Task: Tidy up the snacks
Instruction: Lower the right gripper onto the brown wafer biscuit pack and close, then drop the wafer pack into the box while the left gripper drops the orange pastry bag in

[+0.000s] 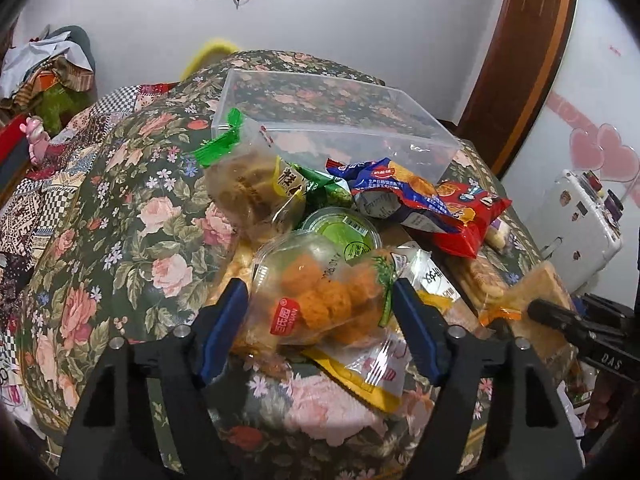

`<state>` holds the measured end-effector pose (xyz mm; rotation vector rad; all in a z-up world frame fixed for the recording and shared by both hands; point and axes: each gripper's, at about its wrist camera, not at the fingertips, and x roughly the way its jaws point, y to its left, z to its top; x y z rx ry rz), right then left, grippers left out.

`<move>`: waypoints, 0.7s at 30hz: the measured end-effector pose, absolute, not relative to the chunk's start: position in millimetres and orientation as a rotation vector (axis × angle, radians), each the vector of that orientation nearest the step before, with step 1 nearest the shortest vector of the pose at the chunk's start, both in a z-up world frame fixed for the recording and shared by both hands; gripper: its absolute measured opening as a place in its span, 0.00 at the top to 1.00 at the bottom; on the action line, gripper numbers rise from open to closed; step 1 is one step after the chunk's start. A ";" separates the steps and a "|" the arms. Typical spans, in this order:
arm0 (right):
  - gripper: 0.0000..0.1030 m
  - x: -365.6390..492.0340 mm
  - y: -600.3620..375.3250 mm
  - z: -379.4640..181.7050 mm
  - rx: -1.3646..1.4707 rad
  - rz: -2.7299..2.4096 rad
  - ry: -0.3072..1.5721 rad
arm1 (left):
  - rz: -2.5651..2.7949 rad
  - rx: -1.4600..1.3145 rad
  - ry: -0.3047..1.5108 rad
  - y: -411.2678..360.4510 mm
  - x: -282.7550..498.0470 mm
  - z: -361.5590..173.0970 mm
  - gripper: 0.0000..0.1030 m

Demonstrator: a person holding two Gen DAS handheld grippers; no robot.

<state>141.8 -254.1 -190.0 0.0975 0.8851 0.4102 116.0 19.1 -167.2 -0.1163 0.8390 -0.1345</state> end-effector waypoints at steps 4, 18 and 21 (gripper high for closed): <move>0.68 142.6 -252.1 -184.4 0.093 0.412 0.870 | -0.140 -0.117 0.839 18.5 109.3 -163.0 0.33; 0.68 152.2 -239.2 -143.6 0.082 0.439 0.736 | -0.126 -0.132 0.734 30.5 89.9 -117.8 0.42; 0.68 159.3 -233.1 -136.8 0.082 0.447 0.708 | -0.128 -0.128 0.696 31.2 91.0 -102.0 0.42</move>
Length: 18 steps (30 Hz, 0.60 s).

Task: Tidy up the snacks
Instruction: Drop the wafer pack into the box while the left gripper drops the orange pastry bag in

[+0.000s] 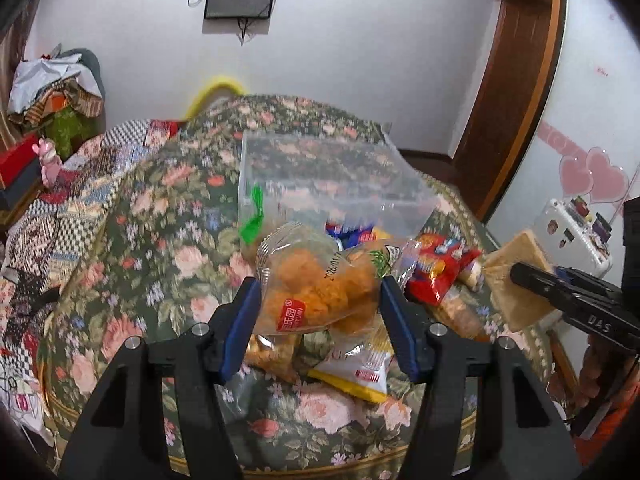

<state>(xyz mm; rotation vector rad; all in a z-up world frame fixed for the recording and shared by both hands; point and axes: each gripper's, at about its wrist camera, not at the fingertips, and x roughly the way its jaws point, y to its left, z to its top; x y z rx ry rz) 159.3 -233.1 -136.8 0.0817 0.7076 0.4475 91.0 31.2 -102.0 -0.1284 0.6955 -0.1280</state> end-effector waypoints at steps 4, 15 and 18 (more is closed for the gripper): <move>0.68 167.6 -227.7 -128.2 0.086 0.460 0.672 | -0.130 -0.124 0.654 31.7 98.7 -84.4 0.42; 0.68 208.3 -206.5 -101.9 0.094 0.477 0.584 | -0.118 -0.098 0.598 31.2 146.4 -59.7 0.42; 0.68 224.5 -199.4 -96.7 0.094 0.475 0.572 | -0.111 -0.093 0.601 31.4 165.6 -58.9 0.42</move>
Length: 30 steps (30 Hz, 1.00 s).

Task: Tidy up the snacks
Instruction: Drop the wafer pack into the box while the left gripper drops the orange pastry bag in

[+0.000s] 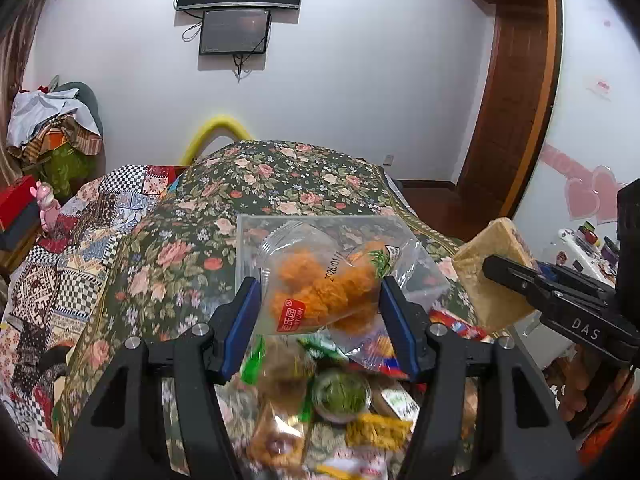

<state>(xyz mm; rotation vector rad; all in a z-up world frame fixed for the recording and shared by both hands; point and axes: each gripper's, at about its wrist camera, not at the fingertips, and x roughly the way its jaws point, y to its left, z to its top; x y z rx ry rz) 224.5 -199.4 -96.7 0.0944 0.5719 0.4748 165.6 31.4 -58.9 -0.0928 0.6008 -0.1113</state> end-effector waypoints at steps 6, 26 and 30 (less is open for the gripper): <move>0.68 250.5 -187.4 -94.4 0.082 0.466 0.568 | -0.089 -0.099 0.626 33.0 204.0 -64.6 0.42; 0.68 319.6 -165.6 -139.8 -0.005 0.428 0.759 | -0.028 -0.144 0.844 25.8 290.8 -121.1 0.41; 0.68 325.6 -161.5 -145.0 -0.029 0.412 0.778 | -0.025 -0.168 0.885 27.9 298.7 -132.5 0.41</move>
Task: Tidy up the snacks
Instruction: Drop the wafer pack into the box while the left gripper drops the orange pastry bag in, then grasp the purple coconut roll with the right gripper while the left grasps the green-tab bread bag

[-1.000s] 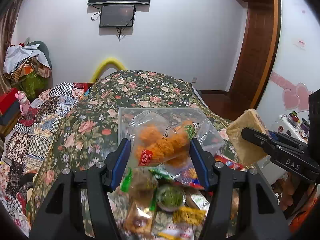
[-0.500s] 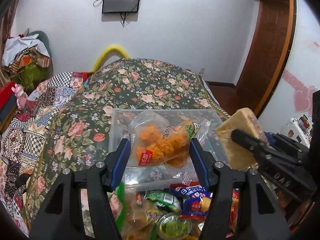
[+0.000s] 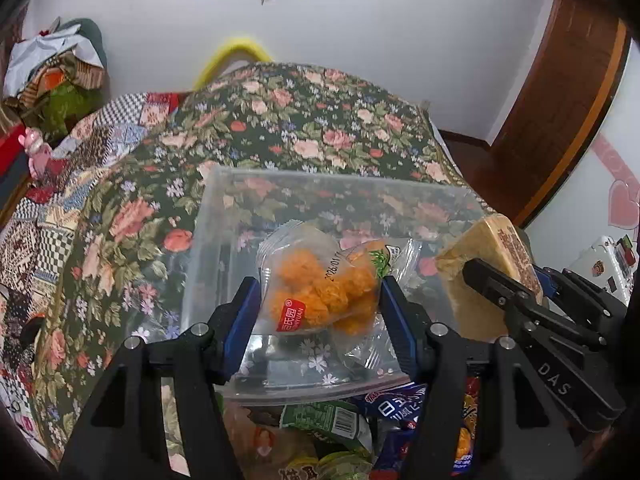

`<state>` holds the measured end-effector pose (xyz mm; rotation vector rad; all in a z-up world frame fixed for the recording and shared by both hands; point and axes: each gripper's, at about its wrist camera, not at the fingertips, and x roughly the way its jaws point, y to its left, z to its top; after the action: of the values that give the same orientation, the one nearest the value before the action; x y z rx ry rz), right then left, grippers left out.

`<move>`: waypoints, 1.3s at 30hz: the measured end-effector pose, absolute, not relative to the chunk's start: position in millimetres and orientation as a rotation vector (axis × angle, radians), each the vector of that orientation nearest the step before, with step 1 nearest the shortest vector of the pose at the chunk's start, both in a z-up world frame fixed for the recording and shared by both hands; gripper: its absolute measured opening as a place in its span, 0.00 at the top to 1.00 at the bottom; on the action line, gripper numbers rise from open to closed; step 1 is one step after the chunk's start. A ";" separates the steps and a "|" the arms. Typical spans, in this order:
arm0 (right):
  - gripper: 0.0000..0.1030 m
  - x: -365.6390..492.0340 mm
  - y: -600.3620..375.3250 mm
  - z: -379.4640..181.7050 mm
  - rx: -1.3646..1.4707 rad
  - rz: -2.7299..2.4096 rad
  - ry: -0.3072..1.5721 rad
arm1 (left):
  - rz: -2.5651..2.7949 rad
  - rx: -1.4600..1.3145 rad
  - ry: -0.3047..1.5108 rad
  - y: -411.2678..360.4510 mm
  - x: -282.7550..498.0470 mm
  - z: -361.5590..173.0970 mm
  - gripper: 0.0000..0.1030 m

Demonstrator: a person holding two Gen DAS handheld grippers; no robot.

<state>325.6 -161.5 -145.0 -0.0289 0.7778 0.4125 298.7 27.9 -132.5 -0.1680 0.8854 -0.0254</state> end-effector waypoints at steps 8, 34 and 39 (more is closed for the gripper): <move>0.68 328.4 -154.1 -157.2 -0.078 0.413 0.817 | -0.019 -0.130 0.893 21.6 296.7 -137.5 0.40; 0.48 240.4 -205.0 -89.5 -0.033 0.412 0.593 | -0.110 -0.096 0.714 42.0 191.5 -55.0 0.34; 0.47 227.0 -221.7 -93.0 -0.024 0.392 0.589 | -0.100 -0.093 0.743 53.7 174.1 -66.7 0.28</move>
<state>227.0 -221.7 -93.0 -0.0242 0.5890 0.3918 174.1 53.7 -66.7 -0.0927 0.7427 -0.1000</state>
